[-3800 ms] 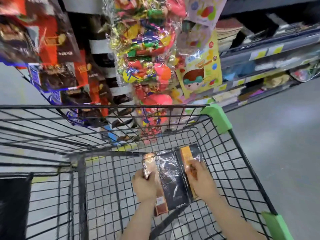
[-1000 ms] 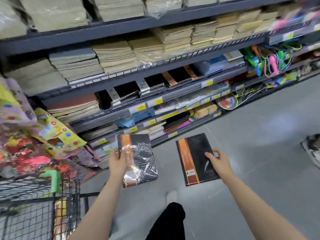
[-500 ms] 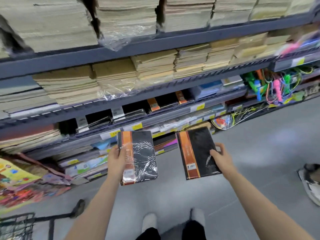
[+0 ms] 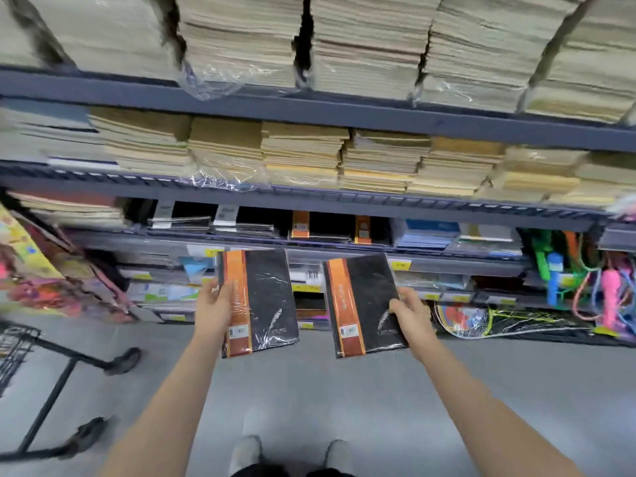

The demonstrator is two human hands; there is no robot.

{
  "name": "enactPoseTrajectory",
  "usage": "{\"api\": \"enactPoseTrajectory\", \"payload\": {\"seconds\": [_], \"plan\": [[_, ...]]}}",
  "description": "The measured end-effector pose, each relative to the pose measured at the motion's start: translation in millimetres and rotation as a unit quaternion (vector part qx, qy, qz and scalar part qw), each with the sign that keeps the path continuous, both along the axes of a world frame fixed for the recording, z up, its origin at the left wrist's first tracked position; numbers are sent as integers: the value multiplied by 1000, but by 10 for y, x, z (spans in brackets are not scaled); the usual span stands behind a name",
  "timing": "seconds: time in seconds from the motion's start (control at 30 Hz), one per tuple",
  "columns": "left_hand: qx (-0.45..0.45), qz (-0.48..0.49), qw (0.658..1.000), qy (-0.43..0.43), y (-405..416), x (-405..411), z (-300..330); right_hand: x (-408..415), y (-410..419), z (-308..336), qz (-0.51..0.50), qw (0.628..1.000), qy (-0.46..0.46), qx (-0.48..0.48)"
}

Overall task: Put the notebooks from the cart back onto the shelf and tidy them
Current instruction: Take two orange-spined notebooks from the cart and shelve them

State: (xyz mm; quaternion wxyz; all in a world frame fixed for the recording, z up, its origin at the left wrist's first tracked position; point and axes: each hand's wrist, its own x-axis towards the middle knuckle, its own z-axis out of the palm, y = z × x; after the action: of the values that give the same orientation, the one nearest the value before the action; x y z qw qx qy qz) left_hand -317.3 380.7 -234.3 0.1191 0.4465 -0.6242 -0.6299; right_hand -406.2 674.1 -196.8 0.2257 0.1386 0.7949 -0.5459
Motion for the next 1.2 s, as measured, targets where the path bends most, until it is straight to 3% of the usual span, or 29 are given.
{"api": "enactPoseTrajectory", "payload": {"seconds": [0.17,0.33,0.57,0.87,0.93,1.03,1.2], "plan": [[-44,39,998,24,-71,-189,12,-452,-300,-38,4,998,6,-60],[-61,45,996,37,-286,-487,-243,-821,-710,-325,50,992,91,-76],[-139,53,970,194,-489,-956,-608,-1325,-992,-857,66,972,204,-95],[-117,66,934,332,-660,-1224,-1068,-1690,-1145,-1276,93,936,311,-138],[-123,68,931,337,-695,-1190,-1166,-1739,-1198,-1287,102,933,328,-109],[-116,71,930,342,-692,-1133,-1256,-1848,-1288,-1328,104,919,380,18],[-105,59,930,348,-552,-1083,-1261,-1851,-1376,-1402,109,868,436,212]]}}
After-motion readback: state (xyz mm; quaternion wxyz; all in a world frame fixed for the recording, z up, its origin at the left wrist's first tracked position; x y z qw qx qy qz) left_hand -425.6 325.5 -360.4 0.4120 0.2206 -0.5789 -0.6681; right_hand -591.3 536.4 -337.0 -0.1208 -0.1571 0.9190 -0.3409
